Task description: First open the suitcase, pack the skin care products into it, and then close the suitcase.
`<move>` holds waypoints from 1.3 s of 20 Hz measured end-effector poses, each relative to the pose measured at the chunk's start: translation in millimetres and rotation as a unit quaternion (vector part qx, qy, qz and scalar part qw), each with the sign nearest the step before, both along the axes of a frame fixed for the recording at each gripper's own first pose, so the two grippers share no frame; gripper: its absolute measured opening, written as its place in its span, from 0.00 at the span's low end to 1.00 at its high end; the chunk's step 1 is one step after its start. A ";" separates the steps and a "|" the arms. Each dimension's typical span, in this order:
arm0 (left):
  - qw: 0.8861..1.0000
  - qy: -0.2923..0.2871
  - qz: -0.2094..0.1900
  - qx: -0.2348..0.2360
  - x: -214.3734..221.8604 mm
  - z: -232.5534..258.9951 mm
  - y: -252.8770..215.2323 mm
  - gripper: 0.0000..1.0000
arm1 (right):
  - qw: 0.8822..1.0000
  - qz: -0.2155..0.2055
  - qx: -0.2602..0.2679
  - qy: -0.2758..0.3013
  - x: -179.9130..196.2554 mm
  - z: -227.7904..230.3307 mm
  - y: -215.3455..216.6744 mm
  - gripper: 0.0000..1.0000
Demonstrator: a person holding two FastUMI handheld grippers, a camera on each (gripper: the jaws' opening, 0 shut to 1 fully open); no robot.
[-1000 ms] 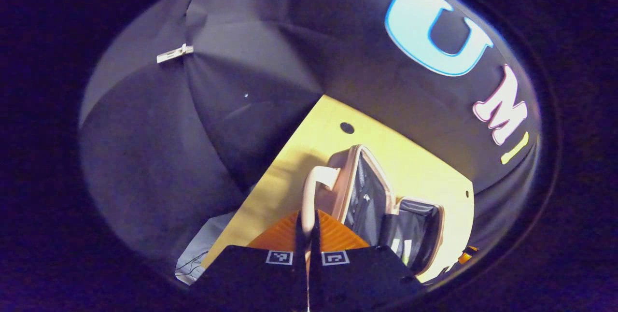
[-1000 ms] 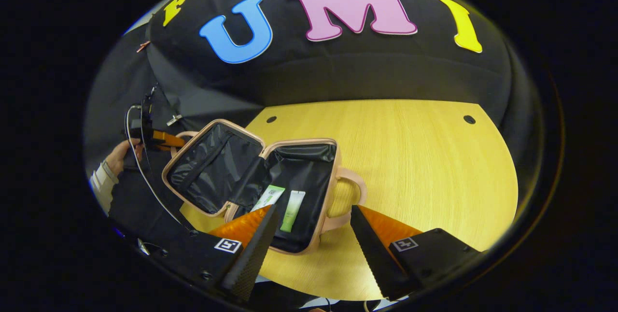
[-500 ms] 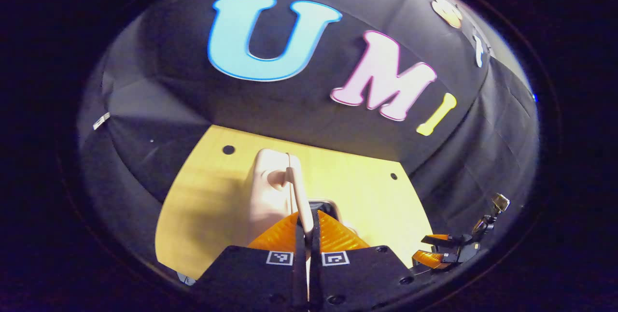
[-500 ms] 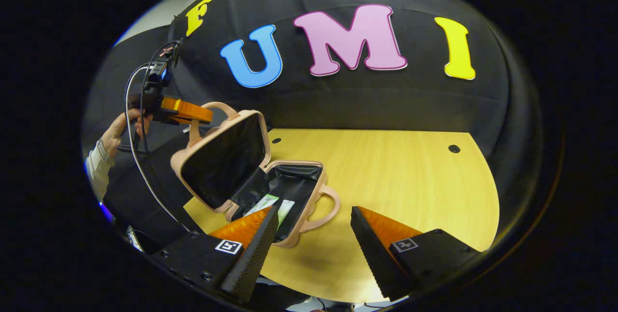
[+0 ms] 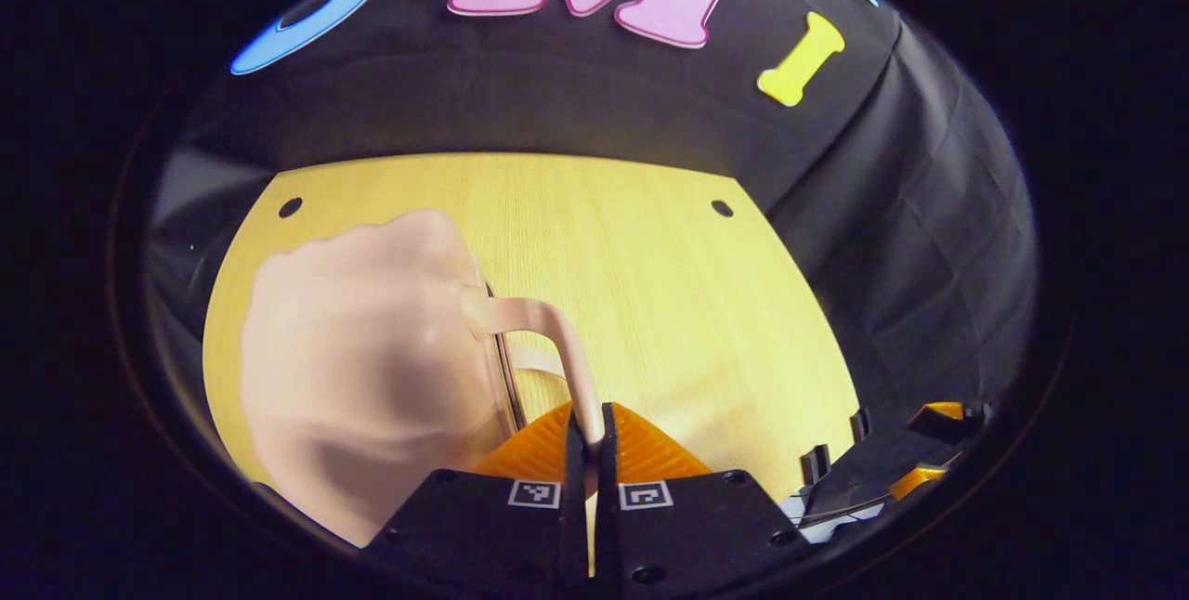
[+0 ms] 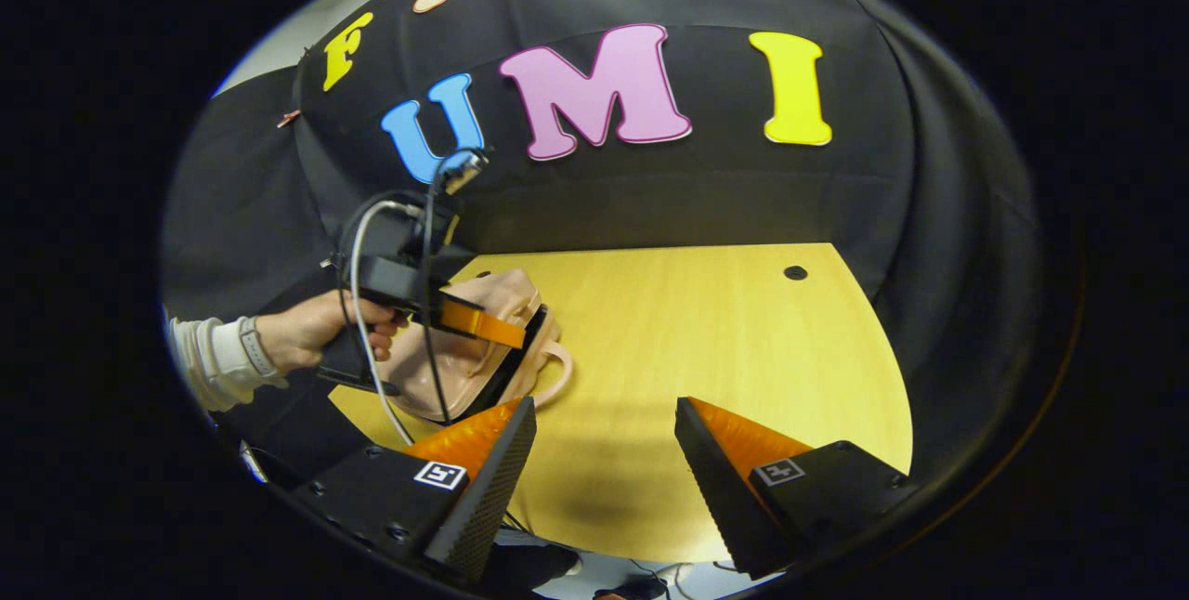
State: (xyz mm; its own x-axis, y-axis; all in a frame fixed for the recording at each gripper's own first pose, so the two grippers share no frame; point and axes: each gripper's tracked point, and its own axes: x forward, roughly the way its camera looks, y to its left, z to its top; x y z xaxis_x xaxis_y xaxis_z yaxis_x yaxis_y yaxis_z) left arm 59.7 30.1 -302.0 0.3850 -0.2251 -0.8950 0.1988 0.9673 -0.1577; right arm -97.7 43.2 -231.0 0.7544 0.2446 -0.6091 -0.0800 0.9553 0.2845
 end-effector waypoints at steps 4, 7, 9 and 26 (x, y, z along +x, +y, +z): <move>0.999 0.021 0.008 0.030 -1.7 -21.9 -6.0 0.26 | 1.000 -0.017 0.001 -0.003 -14.0 8.5 -27.8 0.96; 0.998 -0.034 0.032 0.049 4.4 2.8 -11.7 0.75 | 1.000 -0.014 -0.007 -0.015 -17.8 16.7 -45.2 0.96; 0.993 -0.098 0.043 0.054 8.2 43.7 -22.2 0.82 | 0.999 -0.007 -0.021 -0.029 -18.4 25.4 -56.8 0.95; 0.862 -0.500 0.066 0.054 -50.0 379.9 -62.9 0.86 | 0.953 -0.016 -0.095 -0.288 48.7 218.5 -42.7 0.97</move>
State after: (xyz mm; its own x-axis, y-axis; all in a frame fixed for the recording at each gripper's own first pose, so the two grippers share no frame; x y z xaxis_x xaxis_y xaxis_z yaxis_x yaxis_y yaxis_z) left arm 9.6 -32.7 77.9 0.9919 -0.0559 -0.1138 0.0698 0.9901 0.1218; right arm -49.1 0.5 -12.4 0.9822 0.1426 -0.1219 -0.1407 0.9897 0.0247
